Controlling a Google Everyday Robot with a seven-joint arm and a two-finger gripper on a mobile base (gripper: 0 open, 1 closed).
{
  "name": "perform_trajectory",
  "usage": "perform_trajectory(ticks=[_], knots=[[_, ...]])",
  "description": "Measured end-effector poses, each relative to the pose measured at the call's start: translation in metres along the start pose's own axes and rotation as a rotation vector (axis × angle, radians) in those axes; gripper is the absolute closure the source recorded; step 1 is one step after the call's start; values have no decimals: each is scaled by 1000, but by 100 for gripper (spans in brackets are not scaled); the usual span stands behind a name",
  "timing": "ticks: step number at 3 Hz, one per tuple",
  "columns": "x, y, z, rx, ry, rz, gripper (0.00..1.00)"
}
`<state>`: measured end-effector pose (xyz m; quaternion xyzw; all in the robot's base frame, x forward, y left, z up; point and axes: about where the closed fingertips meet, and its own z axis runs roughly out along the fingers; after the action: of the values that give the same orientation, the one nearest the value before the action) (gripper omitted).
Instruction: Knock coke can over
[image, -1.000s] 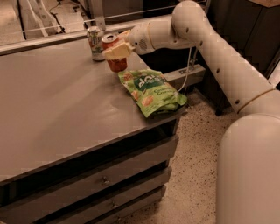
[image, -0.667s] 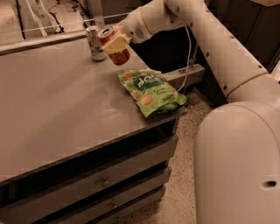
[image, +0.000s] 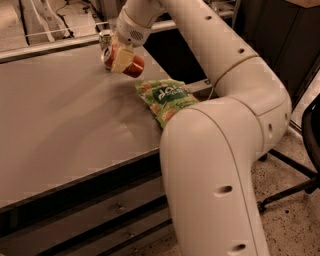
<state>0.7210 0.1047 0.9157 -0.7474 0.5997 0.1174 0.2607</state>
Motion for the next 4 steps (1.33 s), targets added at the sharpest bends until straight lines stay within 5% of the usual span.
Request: perform_trajectory(ticks=[1, 2, 4], knots=[[-13, 14, 11, -66, 147, -148, 82], [-24, 32, 31, -157, 308, -305, 51], [-17, 50, 73, -292, 353, -343, 4]])
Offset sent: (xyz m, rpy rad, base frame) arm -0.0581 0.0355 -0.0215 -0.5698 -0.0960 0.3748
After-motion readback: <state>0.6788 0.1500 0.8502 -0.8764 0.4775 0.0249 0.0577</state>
